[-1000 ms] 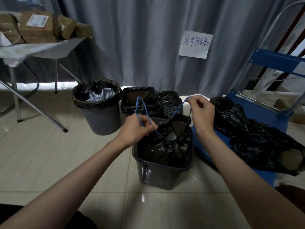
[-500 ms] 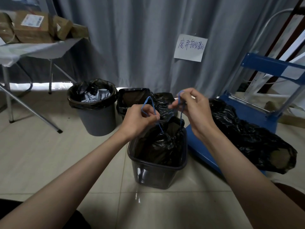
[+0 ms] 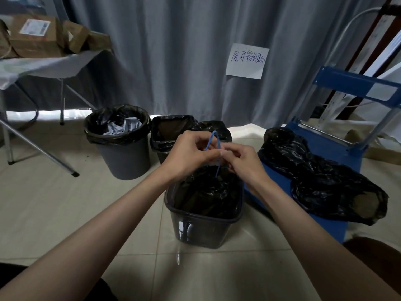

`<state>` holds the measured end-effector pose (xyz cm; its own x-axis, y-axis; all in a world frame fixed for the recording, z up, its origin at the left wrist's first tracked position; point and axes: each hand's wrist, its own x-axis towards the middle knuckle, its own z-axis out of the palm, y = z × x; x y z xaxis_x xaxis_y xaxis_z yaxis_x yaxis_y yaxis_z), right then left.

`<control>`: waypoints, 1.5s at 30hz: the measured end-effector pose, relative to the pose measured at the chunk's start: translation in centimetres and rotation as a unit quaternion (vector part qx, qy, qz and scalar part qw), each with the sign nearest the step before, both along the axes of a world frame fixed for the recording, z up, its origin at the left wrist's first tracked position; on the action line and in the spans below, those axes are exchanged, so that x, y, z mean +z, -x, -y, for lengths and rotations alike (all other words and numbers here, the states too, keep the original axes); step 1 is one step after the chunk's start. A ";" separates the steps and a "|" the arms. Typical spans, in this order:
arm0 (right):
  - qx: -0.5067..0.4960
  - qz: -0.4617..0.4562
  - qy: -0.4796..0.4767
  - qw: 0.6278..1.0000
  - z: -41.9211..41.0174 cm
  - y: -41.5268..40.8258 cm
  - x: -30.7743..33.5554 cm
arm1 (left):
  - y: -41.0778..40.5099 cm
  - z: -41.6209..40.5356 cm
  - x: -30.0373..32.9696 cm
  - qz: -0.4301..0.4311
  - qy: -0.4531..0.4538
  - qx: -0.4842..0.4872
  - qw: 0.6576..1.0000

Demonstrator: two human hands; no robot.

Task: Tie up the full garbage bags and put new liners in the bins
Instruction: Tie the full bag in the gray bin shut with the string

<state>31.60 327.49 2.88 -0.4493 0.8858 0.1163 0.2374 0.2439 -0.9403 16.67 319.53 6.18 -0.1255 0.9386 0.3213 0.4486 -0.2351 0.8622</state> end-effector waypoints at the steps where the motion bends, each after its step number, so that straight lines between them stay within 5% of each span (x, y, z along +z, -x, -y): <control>1: -0.001 -0.017 -0.001 1.000 0.1 0.0 0.2 | -0.1 0.0 0.1 0.006 0.001 -0.004 1.000; 6: 0.014 -0.063 0.008 0.998 0.9 0.3 1.1 | -0.5 0.2 0.8 0.040 0.006 -0.016 0.999; 22: 0.144 0.041 0.019 0.989 1.7 0.3 1.1 | 0.8 0.2 0.4 0.109 0.012 0.044 0.993; 45: 0.022 -0.118 0.097 0.988 0.0 0.0 0.1 | 1.9 -0.4 -2.9 -0.072 0.130 0.053 0.987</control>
<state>31.58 327.53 2.95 -0.4691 0.8816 0.0520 -0.0015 0.0581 -0.9983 14.78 319.89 3.25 -0.1982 0.9758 0.0920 0.5819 0.0416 0.8122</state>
